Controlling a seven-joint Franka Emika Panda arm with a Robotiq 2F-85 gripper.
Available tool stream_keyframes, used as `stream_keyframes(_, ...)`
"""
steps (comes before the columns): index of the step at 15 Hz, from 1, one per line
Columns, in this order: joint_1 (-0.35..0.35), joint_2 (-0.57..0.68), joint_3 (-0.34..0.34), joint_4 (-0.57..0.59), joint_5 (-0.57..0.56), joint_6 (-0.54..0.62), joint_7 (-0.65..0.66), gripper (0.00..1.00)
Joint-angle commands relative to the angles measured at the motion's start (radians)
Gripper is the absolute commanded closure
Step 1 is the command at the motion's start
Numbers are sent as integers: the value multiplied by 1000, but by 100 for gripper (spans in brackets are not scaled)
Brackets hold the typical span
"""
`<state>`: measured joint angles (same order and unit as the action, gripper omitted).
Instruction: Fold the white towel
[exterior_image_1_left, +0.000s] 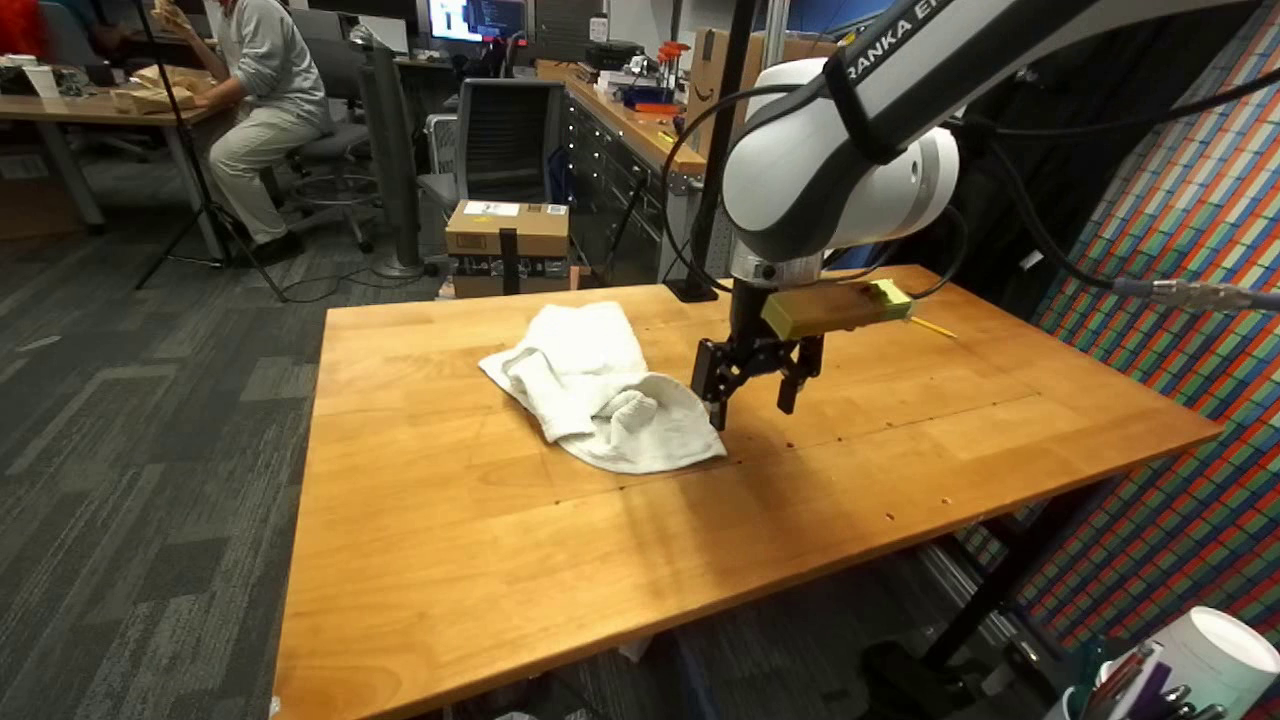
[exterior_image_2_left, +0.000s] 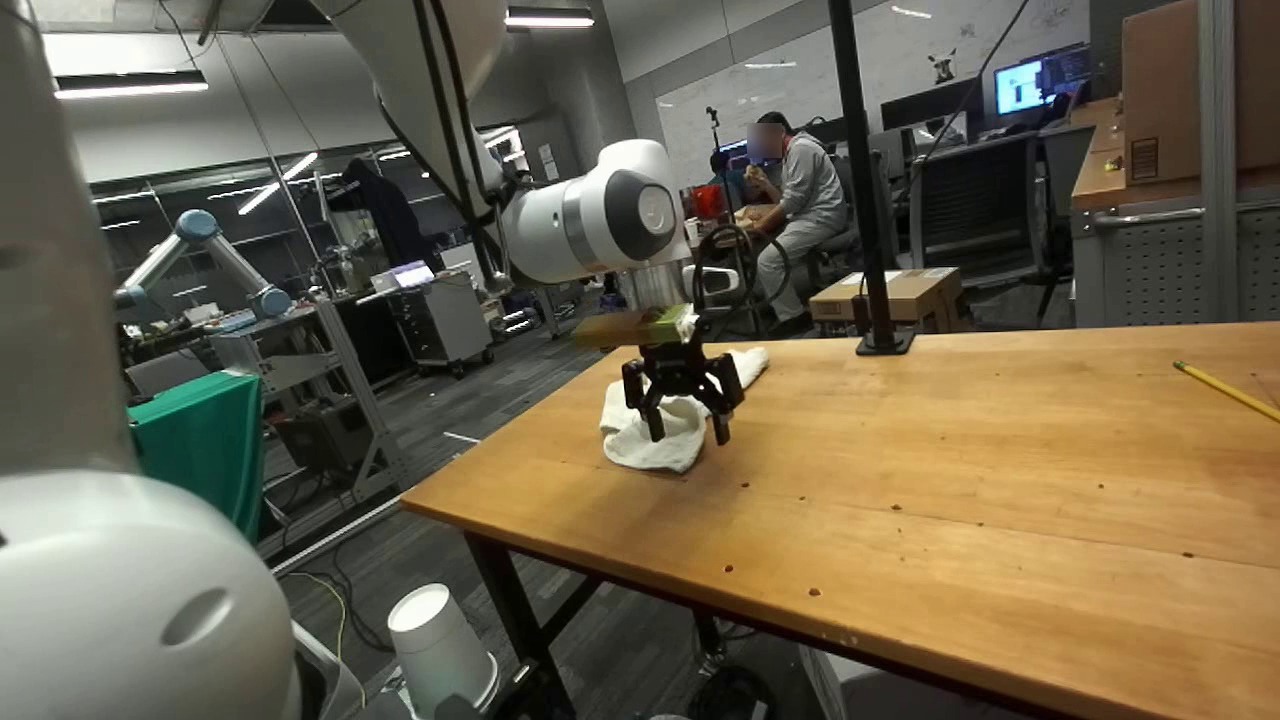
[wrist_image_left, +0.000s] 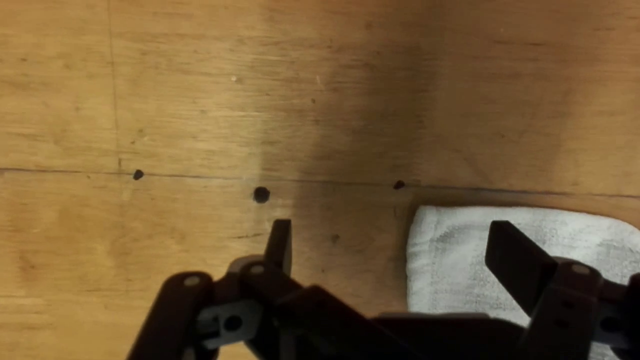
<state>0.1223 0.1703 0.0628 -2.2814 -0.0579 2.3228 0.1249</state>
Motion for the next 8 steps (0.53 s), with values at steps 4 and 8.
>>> stream_keyframes(4, 16, -50, -1, -112, -123, 161, 50, 0)
stream_keyframes(8, 22, -53, -2, -120, -174, 221, 92, 0)
